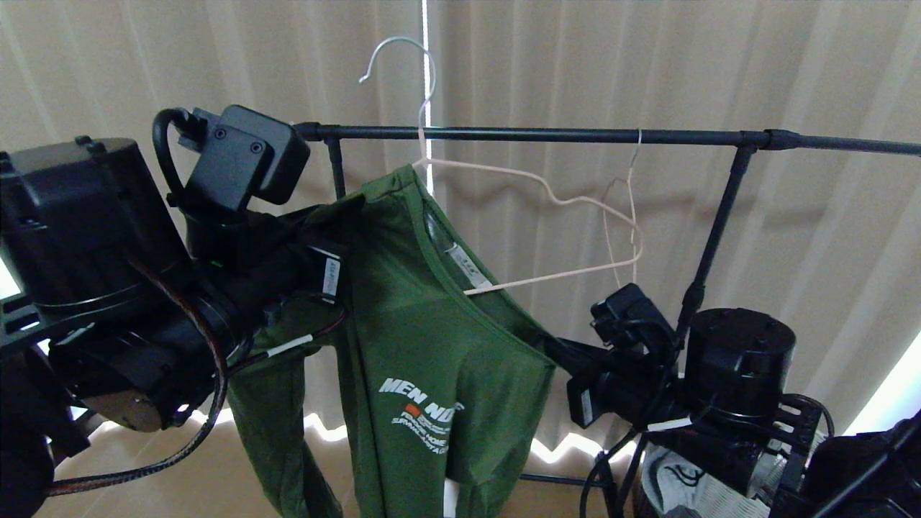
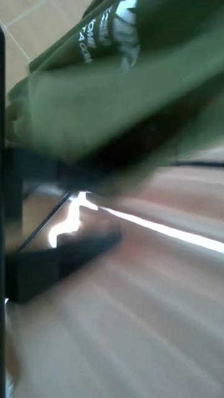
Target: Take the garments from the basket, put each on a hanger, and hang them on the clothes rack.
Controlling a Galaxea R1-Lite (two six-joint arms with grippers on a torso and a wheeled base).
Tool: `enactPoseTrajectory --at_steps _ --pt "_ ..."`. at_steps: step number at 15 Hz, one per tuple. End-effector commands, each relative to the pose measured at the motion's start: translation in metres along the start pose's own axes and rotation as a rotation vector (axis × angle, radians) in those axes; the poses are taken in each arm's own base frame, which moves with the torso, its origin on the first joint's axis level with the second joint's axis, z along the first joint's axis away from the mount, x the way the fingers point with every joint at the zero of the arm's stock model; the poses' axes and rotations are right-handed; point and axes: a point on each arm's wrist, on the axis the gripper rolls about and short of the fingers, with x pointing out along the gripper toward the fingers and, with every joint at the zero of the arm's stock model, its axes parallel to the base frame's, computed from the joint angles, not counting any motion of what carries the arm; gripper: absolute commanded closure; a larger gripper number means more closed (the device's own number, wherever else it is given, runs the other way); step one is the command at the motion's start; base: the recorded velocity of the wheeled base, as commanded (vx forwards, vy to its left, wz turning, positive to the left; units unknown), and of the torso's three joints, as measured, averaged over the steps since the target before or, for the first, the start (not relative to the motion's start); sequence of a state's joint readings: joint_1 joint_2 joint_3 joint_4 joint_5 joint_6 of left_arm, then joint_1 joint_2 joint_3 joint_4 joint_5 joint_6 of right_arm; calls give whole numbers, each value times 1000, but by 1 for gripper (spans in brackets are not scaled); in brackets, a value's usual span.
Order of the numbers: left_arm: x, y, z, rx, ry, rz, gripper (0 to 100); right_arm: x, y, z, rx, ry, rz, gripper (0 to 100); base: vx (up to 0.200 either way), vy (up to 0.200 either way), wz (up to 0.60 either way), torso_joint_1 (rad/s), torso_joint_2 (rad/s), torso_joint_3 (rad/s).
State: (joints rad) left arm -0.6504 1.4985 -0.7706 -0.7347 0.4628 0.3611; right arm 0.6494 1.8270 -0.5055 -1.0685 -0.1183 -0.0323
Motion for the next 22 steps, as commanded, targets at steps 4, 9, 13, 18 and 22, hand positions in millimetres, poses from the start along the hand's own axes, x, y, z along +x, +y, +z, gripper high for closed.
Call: enactPoseTrajectory --at_steps 4,9,13,18,22 --pt "-5 3 -27 94 58 15 100 -12 -43 16 -33 -61 -147 100 0 0 0 0 0 0" --pt "-6 14 -59 265 142 57 100 -19 -55 27 -32 -101 -187 100 0 0 0 0 0 0" --pt "1 10 -67 278 157 60 100 -30 -51 34 -54 -124 -168 100 0 0 0 0 0 0" --pt "20 3 -70 231 77 131 100 -41 -24 42 -89 -141 -68 0 0 0 0 0 0 0" --pt "21 3 -70 216 78 153 100 -38 -18 53 -90 -181 -35 0 0 0 0 0 0 0"
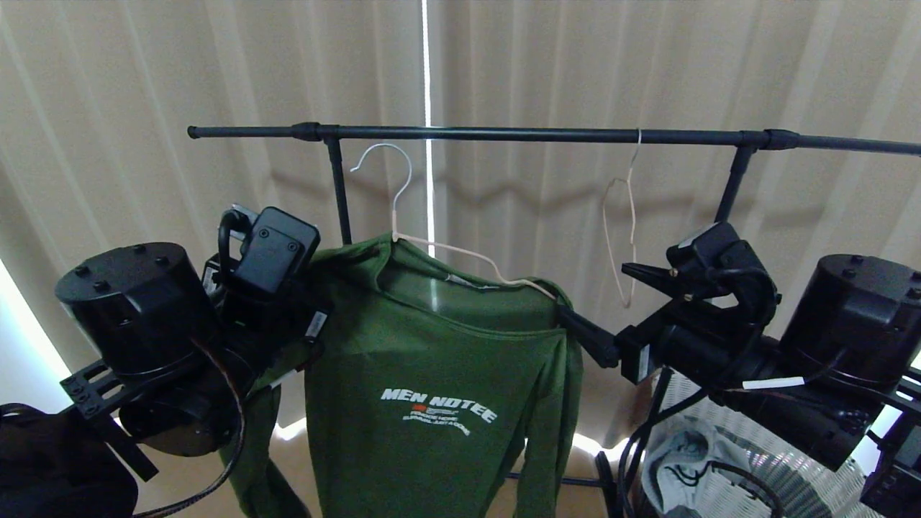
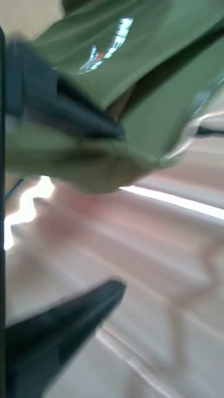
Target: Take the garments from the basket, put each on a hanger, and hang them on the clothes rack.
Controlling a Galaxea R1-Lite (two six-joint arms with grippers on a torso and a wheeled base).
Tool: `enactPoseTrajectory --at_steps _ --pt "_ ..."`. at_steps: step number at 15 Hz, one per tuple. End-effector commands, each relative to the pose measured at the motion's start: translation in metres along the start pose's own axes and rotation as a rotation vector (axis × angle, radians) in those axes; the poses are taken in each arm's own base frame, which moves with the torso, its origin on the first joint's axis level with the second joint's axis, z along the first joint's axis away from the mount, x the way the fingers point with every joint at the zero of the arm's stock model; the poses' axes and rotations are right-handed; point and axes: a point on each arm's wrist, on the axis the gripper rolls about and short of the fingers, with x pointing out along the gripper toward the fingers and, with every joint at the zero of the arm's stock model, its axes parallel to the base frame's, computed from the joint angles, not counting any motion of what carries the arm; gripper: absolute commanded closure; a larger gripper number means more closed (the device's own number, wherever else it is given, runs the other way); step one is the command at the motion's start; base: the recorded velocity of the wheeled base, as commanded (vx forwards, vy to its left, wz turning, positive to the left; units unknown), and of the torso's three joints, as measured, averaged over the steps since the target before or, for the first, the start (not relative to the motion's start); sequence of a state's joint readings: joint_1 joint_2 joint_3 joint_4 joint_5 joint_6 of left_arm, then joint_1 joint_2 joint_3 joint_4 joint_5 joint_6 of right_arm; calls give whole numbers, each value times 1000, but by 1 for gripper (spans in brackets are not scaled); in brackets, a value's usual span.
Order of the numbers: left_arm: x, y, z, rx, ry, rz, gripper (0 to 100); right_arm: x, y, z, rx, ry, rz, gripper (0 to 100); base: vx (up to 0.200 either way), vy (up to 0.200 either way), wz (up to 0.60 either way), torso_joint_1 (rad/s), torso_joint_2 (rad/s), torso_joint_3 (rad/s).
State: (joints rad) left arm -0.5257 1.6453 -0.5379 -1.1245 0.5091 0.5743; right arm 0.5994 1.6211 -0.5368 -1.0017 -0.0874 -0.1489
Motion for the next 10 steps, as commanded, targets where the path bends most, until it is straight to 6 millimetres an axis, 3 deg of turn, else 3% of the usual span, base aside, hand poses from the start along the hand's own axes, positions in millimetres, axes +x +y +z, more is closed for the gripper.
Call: enactPoseTrajectory --at_steps 1,4,7,10 --pt "2 -2 -1 -3 6 -4 100 1 1 6 1 -29 43 0 0 0 0 0 0 0" --pt "1 1 1 -11 -3 5 100 0 4 6 -3 -26 88 0 0 0 0 0 0 0" --pt "16 31 1 -36 5 127 100 -3 5 6 -5 -25 136 0 0 0 0 0 0 0" --pt "8 39 -4 -56 15 138 100 -9 6 9 -9 -48 213 0 0 0 0 0 0 0"
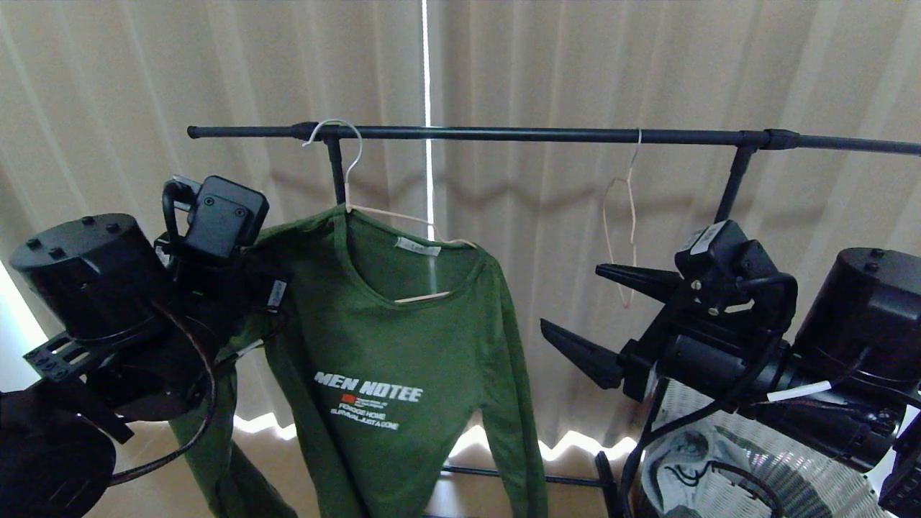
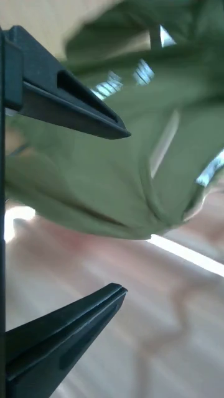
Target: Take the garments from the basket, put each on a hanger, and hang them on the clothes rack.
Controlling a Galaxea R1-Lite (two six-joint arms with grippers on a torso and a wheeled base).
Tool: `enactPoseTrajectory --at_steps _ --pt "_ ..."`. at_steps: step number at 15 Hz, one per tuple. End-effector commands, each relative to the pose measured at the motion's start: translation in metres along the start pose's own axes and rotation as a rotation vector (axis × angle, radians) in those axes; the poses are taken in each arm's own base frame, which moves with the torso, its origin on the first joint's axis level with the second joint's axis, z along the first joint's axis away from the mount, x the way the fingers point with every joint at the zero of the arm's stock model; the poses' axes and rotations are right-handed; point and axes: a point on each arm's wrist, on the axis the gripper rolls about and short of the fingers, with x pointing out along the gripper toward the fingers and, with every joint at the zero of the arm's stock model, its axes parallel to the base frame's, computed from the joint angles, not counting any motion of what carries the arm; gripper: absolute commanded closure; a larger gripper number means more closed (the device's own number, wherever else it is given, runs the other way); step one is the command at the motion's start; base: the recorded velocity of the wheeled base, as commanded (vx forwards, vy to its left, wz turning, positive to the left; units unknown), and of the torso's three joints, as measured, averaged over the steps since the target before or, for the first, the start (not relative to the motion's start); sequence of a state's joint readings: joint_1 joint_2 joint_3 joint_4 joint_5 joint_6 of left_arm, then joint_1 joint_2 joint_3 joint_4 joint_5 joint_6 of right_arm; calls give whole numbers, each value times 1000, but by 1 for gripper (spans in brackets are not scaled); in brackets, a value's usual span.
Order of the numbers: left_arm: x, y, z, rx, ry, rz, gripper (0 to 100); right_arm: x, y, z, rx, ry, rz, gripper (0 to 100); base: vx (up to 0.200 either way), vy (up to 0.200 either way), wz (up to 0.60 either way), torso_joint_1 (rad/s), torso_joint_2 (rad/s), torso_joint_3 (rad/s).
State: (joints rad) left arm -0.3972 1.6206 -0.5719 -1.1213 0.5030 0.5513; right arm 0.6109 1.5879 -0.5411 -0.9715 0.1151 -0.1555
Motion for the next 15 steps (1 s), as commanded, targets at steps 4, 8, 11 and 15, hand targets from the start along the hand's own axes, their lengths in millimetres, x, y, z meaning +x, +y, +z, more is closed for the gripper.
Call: enactPoseTrajectory --at_steps 4,8,11,15 --pt "-26 -12 13 -44 -59 -93 100 6 -2 10 -51 -32 -2 0 0 0 0 0 0 0" --pt "-42 -32 24 -75 -103 -188 100 23 -7 28 -120 -51 -11 0 0 0 0 0 0 0" --pt "-51 -39 20 -60 -98 -230 100 34 -10 34 -153 -27 -12 0 0 0 0 0 0 0" --pt "-62 -44 18 -52 -106 -271 100 44 -8 33 -179 13 -27 0 0 0 0 0 0 0"
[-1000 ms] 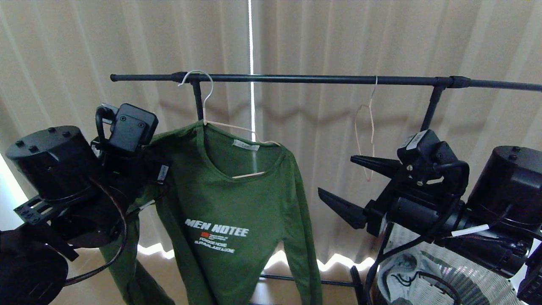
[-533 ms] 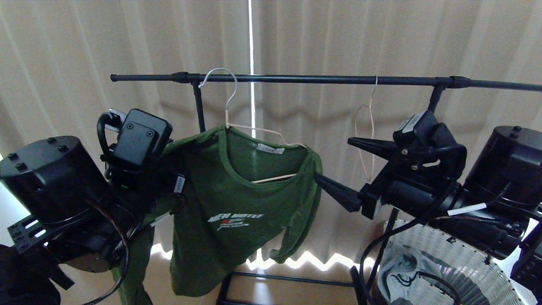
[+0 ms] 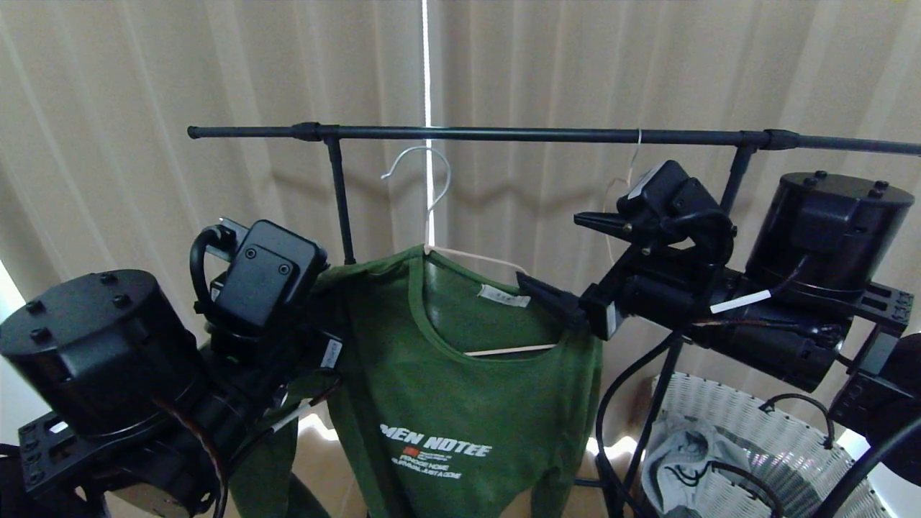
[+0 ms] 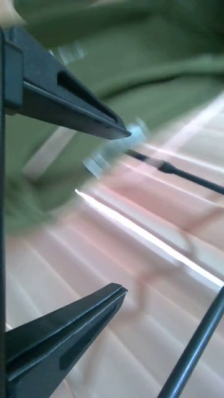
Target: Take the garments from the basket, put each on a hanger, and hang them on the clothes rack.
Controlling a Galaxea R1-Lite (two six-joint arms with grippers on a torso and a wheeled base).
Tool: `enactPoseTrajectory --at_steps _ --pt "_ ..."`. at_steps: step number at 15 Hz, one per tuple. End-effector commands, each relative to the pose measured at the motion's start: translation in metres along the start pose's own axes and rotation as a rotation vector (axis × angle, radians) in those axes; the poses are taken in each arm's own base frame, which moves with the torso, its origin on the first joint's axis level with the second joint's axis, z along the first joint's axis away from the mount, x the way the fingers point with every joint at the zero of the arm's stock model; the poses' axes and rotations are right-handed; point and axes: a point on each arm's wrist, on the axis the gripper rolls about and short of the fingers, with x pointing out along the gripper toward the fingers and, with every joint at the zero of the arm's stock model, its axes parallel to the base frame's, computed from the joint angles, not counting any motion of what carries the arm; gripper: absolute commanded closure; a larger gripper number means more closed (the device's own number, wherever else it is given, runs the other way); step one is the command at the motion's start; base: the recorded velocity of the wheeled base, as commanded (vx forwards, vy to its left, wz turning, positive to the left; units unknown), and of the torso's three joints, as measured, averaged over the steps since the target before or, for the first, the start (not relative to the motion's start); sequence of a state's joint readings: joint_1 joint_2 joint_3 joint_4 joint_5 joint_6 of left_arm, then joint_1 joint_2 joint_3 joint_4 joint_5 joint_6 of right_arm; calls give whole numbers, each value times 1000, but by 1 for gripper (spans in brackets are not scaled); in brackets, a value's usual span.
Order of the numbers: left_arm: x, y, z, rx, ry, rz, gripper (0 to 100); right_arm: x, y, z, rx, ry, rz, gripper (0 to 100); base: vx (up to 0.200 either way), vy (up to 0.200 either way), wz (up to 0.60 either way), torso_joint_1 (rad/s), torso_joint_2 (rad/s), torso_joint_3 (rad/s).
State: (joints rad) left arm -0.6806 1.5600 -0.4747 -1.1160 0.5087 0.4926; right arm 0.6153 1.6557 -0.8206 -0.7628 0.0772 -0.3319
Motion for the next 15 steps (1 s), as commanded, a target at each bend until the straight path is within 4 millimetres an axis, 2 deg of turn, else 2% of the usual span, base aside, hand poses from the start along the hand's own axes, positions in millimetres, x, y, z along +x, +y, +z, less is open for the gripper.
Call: enactPoseTrajectory --at_steps 1,5,13,14,15 --pt "-4 -3 3 -3 -13 -17 100 10 3 -5 -11 19 0 0 0 0 0 0 0 0" --pt "-6 -7 5 -4 -22 -35 100 17 10 -12 -39 57 -13 0 0 0 0 0 0 0" --pt "-9 -13 11 -12 -53 -67 100 18 14 -10 -55 52 2 0 0 0 0 0 0 0" --pt "-9 -13 11 -12 -53 -69 100 19 15 -12 -54 56 4 100 0 0 0 0 0 0" --pt "-9 -13 11 -12 -53 -69 100 20 15 -13 -54 59 5 100 0 0 0 0 0 0"
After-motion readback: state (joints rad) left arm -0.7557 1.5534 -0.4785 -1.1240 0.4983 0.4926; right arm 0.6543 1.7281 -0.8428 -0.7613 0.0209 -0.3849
